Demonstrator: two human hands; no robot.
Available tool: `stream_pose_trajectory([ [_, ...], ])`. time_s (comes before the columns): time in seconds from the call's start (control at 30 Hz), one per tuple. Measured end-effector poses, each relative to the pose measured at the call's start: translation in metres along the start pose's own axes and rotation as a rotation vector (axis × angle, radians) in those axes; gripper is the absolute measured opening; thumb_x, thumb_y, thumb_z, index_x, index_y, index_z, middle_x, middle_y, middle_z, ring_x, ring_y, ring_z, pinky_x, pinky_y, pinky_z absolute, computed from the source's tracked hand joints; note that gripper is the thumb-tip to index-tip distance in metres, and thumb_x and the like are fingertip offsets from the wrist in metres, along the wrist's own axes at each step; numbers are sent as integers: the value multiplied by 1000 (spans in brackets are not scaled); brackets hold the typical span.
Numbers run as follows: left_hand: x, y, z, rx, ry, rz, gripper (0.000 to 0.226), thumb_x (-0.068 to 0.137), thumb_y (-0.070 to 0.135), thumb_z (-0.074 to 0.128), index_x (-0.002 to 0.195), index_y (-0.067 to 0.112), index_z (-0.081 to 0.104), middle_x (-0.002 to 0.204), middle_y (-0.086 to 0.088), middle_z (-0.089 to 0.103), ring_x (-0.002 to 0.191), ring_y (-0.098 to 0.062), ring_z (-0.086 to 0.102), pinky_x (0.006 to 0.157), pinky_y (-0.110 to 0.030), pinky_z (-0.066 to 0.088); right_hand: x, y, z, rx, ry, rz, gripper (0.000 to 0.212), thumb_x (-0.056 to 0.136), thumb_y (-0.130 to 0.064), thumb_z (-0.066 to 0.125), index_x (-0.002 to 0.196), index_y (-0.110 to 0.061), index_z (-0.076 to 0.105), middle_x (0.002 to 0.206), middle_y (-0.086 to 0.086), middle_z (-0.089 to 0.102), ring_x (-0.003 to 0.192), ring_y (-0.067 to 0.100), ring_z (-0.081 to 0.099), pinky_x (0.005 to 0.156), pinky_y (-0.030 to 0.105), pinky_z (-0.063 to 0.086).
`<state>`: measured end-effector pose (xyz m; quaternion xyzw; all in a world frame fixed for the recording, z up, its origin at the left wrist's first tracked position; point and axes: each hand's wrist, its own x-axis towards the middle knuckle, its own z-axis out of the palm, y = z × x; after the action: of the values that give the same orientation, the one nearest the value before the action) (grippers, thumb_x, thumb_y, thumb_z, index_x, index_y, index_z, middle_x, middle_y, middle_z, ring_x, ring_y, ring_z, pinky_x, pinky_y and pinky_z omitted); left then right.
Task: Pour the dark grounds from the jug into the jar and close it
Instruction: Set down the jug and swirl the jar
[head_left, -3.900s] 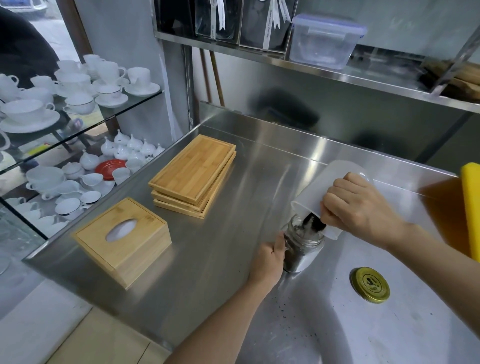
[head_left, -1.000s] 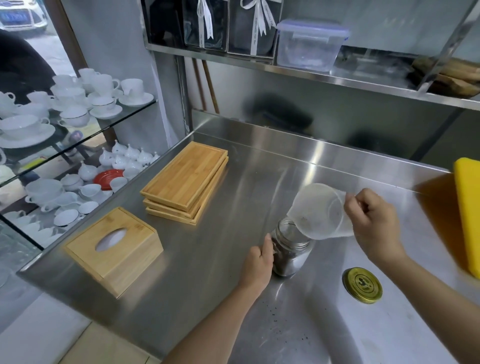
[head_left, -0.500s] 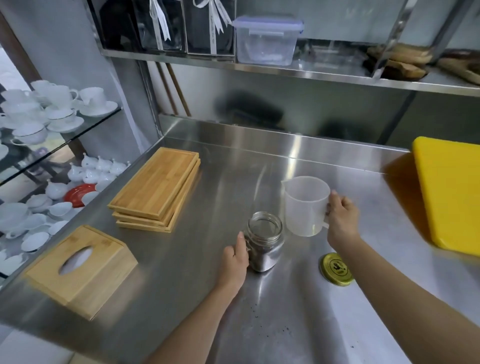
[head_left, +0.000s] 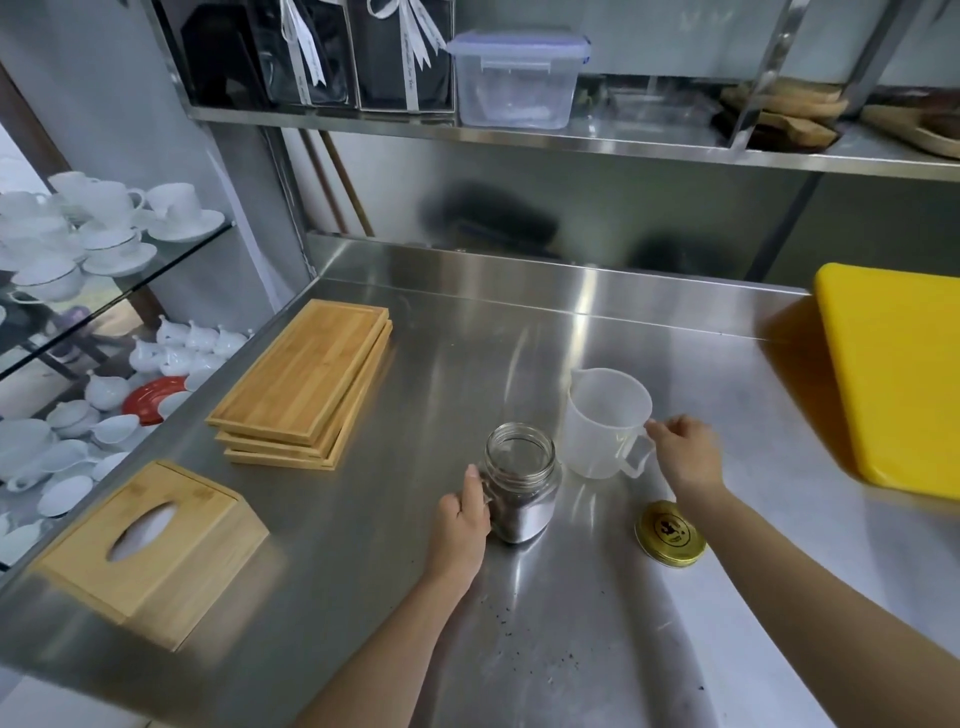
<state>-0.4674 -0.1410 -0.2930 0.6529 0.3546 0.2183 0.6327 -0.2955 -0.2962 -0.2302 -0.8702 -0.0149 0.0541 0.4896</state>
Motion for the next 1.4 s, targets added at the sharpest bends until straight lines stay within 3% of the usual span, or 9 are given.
stream_pose_trajectory([
  [0.1,0,-1,-1,-1,4,-7,62,95,41,37,37,24,24,36,10,23,40,-9,20,62,-36,34,-1,-16,-10,-163,40,-218,17,88,-11,54,99,0,61,114,18,50,104,35,49,94,52,42],
  [0.33,1,-1,-1,-32,-7,-20,57,94,44,37,42,25,24,40,11,23,43,-10,20,66,-37,36,-40,-41,-3,-89,-200,-601,29,87,-10,60,115,-4,51,106,4,53,91,18,53,80,30,45],
  [0.53,-2,0,-1,-77,-1,-72,49,93,46,39,51,22,39,44,9,35,51,-18,33,63,-31,38,-69,-22,23,36,-576,-465,61,81,-30,70,132,-16,40,130,-2,47,119,11,44,99,31,39],
  [0.63,-6,1,-2,-56,23,-48,56,92,48,37,44,19,36,37,7,36,41,-13,36,45,-17,34,-77,-17,31,118,-781,-426,64,73,-30,78,123,-36,39,127,-11,49,115,-3,45,89,12,41],
  [0.77,-12,3,1,-99,19,-87,58,91,46,42,39,19,39,37,5,41,39,-10,40,43,-11,36,-78,-7,47,-48,-639,-471,81,67,-23,82,132,-22,34,129,0,48,118,13,42,98,22,33],
  [0.9,-13,3,-6,-248,155,-30,13,85,26,62,85,19,52,84,1,57,75,-9,55,63,-13,42,-81,-4,58,-37,-578,-470,89,63,-19,85,135,-15,33,131,6,47,122,18,40,106,31,31],
  [1.03,-13,20,-8,-342,-68,-44,35,89,27,55,124,21,48,128,2,52,117,-12,50,95,-26,38,-81,0,63,-24,-556,-458,91,61,-19,85,135,-16,32,131,6,47,123,18,41,108,37,32],
  [1.13,-23,31,-1,-378,-217,-70,30,90,37,49,117,25,56,118,-5,66,107,-17,64,92,-35,50,-83,0,64,15,-532,-476,89,58,-13,86,131,-16,36,128,6,49,121,20,42,106,38,34],
  [1.4,-45,27,-3,-314,-260,-54,31,89,11,55,116,27,55,111,10,66,101,2,62,83,-16,49,-87,0,58,140,-539,-470,84,54,-3,86,114,-28,33,109,-3,53,105,14,53,82,9,42],
])
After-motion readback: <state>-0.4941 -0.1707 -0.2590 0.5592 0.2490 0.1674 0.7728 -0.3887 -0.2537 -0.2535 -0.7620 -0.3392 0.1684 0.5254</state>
